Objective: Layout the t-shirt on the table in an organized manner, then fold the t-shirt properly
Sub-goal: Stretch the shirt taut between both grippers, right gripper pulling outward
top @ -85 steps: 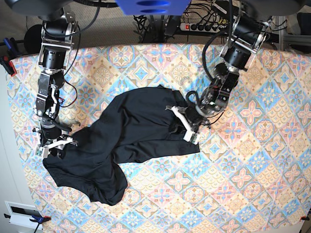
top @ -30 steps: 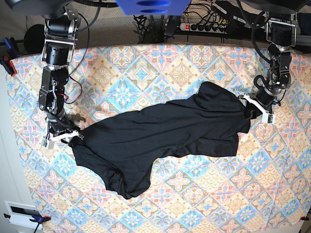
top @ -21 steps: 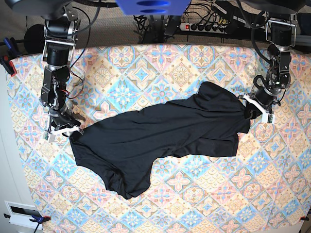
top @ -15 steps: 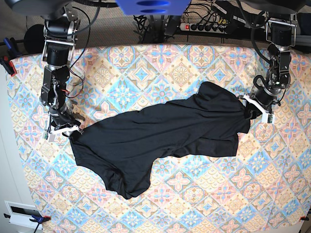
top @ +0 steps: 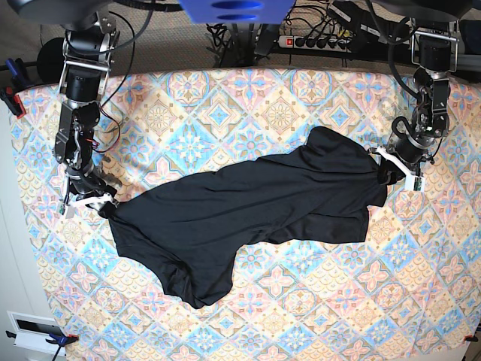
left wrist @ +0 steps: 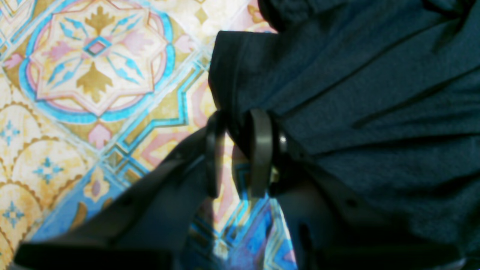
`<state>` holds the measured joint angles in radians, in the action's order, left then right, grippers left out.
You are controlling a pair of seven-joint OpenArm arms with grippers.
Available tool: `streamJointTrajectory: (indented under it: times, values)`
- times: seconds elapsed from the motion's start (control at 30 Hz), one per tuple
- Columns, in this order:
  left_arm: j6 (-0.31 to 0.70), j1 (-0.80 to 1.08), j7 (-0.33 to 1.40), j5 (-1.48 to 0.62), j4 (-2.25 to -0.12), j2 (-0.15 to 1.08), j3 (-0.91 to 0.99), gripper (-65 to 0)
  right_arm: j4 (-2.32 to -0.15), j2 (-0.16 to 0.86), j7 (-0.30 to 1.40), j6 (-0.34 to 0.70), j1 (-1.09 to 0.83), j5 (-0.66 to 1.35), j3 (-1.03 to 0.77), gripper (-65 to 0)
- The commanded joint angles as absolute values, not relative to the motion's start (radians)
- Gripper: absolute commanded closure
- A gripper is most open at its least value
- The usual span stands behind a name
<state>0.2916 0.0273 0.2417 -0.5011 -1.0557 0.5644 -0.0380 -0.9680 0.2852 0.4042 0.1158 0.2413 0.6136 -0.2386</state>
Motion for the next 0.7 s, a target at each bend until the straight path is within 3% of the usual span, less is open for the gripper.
streamJointTrajectory:
  times: [0.0,0.17,0.67]
  values:
    - [0.223,0.062,0.464,-0.389,-1.010,0.556,-0.054,-12.6,-0.990,0.295,0.432,0.107,0.249,0.613,-0.242,-27.3]
    - [0.223,0.062,0.464,-0.389,-1.010,0.555,-0.054,-12.6,-1.076,0.289,0.435,0.107,0.246,0.615,-0.240,-27.4]
    - [0.223,0.059,0.464,-0.389,-1.010,0.553,-0.054,-12.6,-1.070,0.260,0.435,0.107,0.248,0.616,-0.168,-27.5]
